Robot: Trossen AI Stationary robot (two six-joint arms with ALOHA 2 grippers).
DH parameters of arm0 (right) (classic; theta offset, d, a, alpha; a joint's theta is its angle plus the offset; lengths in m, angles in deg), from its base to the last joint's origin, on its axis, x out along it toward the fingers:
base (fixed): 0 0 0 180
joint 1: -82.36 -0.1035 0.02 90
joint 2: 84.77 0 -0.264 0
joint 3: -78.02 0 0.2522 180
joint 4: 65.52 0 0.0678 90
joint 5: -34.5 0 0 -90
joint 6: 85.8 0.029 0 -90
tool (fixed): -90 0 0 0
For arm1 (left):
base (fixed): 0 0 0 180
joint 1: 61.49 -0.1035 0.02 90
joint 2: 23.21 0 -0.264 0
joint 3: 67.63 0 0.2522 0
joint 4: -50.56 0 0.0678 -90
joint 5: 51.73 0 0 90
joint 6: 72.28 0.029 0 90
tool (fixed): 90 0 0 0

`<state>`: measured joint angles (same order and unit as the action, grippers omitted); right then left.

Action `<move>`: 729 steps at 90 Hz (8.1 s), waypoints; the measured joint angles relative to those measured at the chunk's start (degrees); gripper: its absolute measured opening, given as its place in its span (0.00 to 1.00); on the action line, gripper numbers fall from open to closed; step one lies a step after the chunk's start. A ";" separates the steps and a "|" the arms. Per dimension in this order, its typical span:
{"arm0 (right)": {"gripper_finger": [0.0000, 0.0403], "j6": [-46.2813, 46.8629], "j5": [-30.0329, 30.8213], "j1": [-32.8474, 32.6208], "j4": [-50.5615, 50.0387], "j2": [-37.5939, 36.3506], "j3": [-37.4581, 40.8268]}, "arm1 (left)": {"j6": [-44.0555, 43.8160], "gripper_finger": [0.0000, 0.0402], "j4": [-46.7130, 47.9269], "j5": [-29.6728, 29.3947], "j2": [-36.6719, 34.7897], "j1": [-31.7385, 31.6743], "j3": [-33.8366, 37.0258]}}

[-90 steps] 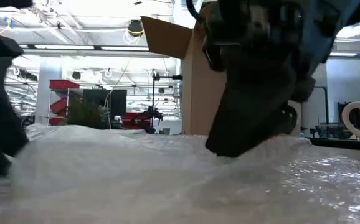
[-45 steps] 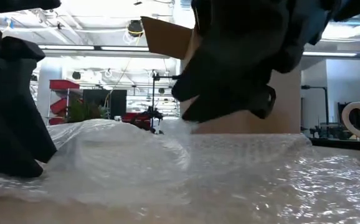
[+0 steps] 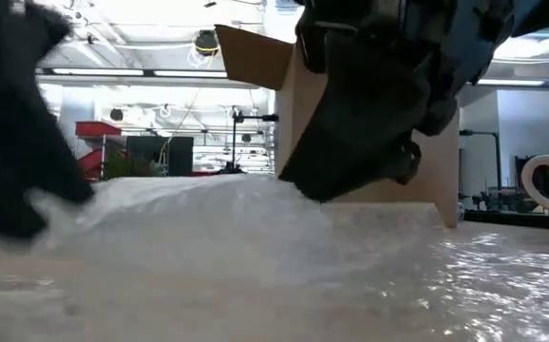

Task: Wrap mug
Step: Prepare the transparent bubble wrap

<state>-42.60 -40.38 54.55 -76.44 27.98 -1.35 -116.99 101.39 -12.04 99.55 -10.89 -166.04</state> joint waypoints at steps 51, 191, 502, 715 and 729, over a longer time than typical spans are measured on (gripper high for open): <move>0.01 -3.18 -6.43 -1.41 -0.56 -0.16 -2.14 | -15.99 0.31 24.78 2.07 -0.13 1.39 -10.09; 0.46 5.01 6.55 -0.75 -14.50 -0.21 -2.12 | -4.11 0.31 3.27 8.53 0.15 -2.70 -0.45; 0.30 -3.22 10.11 -7.72 -26.68 -5.57 -2.85 | 11.61 0.00 52.95 -17.84 -23.93 -42.76 -34.33; 0.17 0.85 7.24 -14.02 -31.97 -9.72 -6.93 | 2.73 0.00 52.91 -17.06 -30.72 -25.43 -33.30; 0.17 -4.83 0.75 -10.16 -25.91 -4.53 -7.02 | 1.75 0.00 52.88 -12.85 -33.02 -30.31 -28.10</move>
<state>-47.43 -39.63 44.39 -102.34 23.45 -8.36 -115.24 154.27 -24.89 66.53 -41.20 -194.14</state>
